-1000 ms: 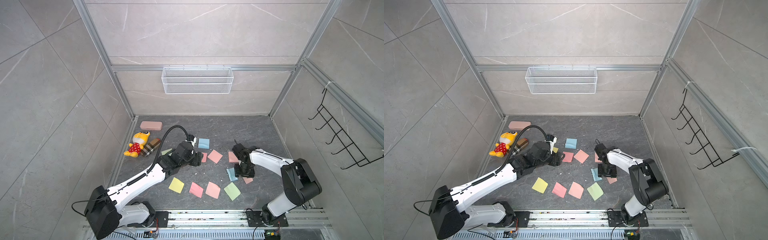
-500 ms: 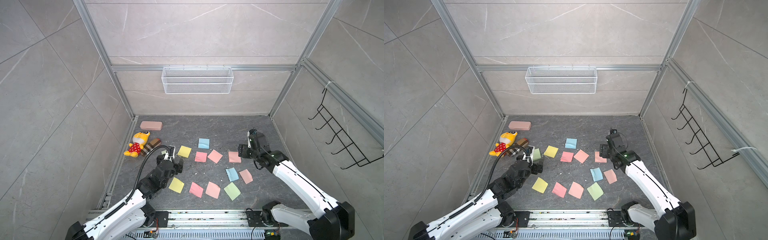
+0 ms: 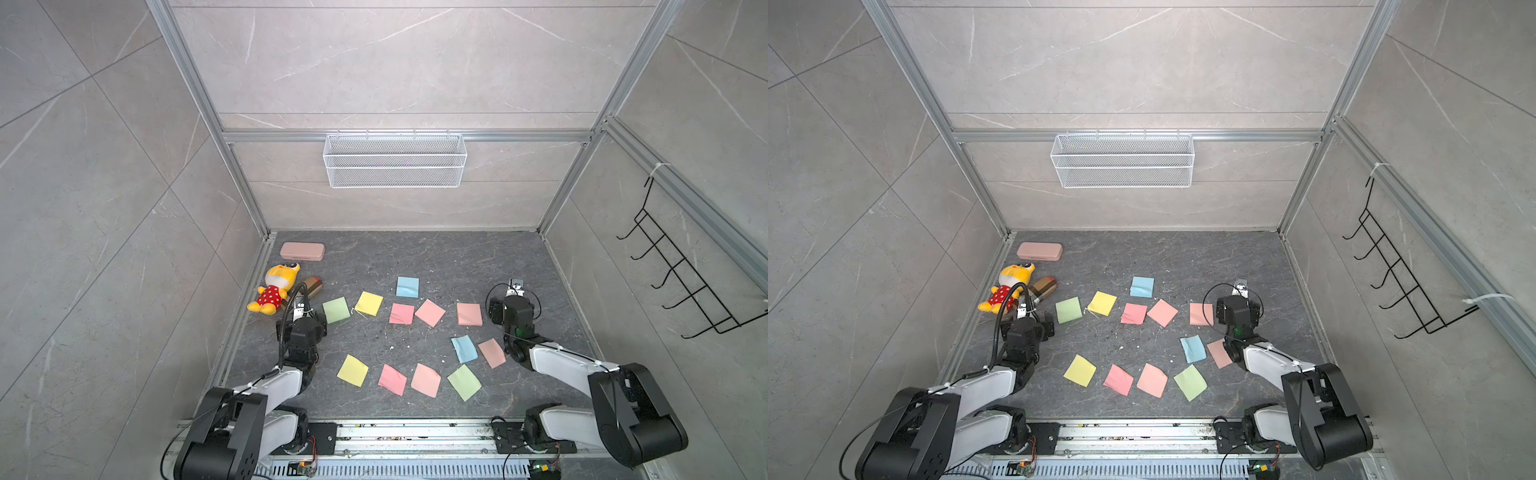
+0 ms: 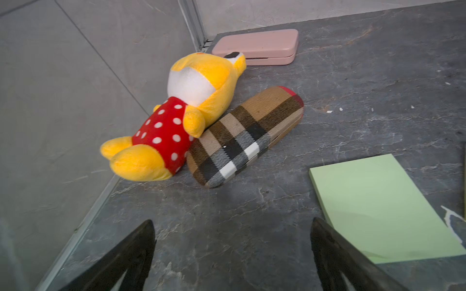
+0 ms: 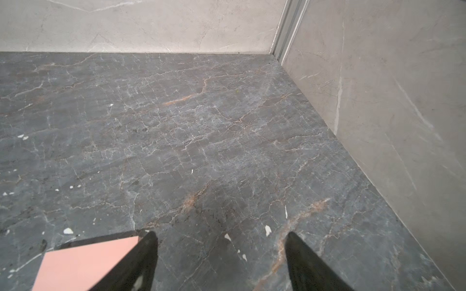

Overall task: Tear off pages from different memo pads
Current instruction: Reset both arms

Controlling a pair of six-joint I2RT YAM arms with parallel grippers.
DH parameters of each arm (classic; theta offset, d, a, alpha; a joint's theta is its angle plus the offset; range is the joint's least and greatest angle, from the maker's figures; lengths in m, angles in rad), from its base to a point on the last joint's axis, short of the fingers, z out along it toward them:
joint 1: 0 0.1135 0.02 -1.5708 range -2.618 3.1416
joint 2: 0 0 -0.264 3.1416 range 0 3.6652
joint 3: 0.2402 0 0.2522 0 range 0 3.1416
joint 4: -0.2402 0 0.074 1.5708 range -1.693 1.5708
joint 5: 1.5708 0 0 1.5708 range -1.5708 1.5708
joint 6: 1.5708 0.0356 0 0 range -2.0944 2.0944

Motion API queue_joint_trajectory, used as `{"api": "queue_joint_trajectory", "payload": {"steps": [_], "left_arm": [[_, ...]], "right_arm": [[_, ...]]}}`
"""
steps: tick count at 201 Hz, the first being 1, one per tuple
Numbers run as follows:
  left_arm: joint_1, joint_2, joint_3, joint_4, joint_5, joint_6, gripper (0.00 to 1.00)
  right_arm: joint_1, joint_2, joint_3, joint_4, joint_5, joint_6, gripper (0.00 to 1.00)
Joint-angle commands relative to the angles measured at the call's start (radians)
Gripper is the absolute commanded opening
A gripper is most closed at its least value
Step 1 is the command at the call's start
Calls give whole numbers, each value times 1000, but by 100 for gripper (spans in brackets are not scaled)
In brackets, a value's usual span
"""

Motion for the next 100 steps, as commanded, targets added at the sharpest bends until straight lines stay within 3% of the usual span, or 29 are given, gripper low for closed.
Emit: {"api": "queue_joint_trajectory", "payload": {"steps": [1, 31, 42, 69, 84, 100], "left_arm": [[24, 52, 47, 190, 159, 73, 96], [46, 139, 20, 346, 232, 121, 97], [49, 156, 26, 344, 241, 120, 97], [70, 160, 46, 301, 271, 106, 96], [90, 185, 56, 305, 279, 88, 97], [117, 189, 82, 258, 303, 65, 96]], "right_arm": [[-17, 39, -43, 286, -66, -63, 80], [-32, 124, -101, 471, -114, -67, 80], [-33, 116, -97, 432, -153, -71, 80], [-37, 217, -126, 618, -149, -86, 80], [-39, 188, -106, 517, -153, -70, 80], [-43, 207, -95, 536, -158, -76, 80]]}}
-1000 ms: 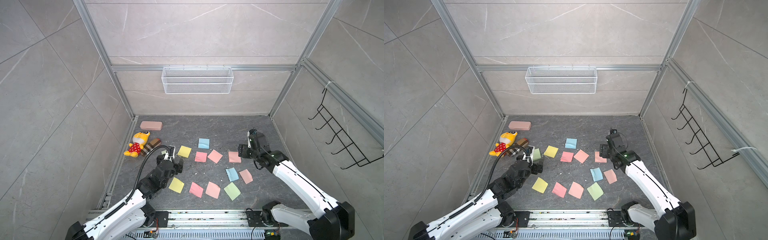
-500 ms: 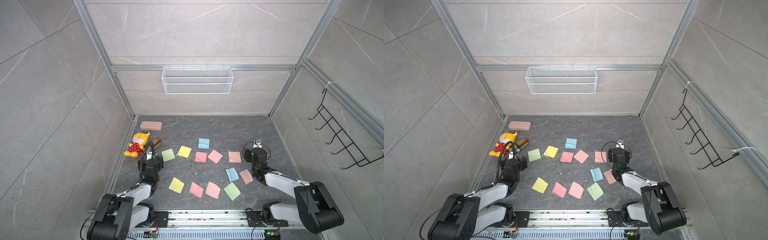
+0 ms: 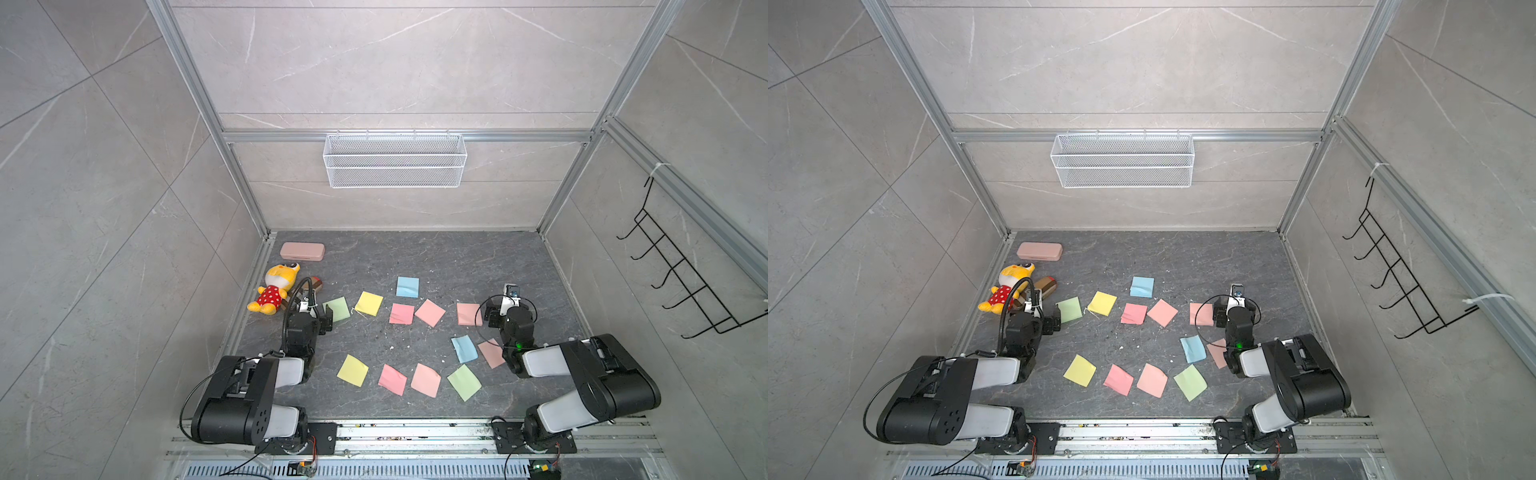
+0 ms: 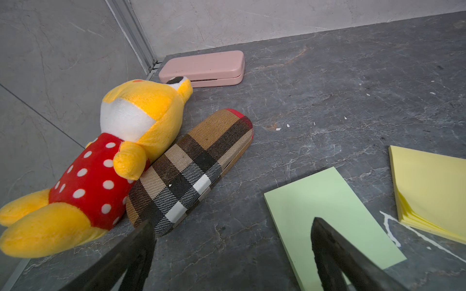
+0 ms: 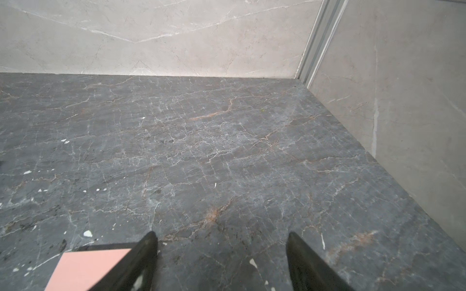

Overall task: Tear off pages from different memo pads
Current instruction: Reset both arms

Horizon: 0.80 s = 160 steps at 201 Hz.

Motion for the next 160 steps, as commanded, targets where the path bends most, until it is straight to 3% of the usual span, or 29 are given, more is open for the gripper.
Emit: {"api": "queue_joint_trajectory", "payload": {"steps": [1, 37, 73, 85, 98, 115, 160], "left_arm": [[37, 12, 56, 21, 56, -25, 96], [80, 67, 69, 52, 93, -55, 98], [97, 118, 85, 80, 96, -67, 100], [117, 96, 109, -11, 106, -96, 100], [128, 108, 112, 4, 79, -113, 100], [142, 105, 117, -12, 52, -145, 100], [143, 102, 120, -23, 48, -145, 100]], "right_arm": [[-8, 13, 13, 60, -23, -16, 80], [-15, 11, 80, -78, -43, -9, 81], [-34, 11, 84, -86, -69, 0, 81], [-36, 11, 84, -86, -71, 1, 82], [-35, 11, 84, -89, -72, 1, 83], [-36, 10, 84, -89, -73, 1, 99], [-36, 10, 84, -88, -72, 0, 99]]}}
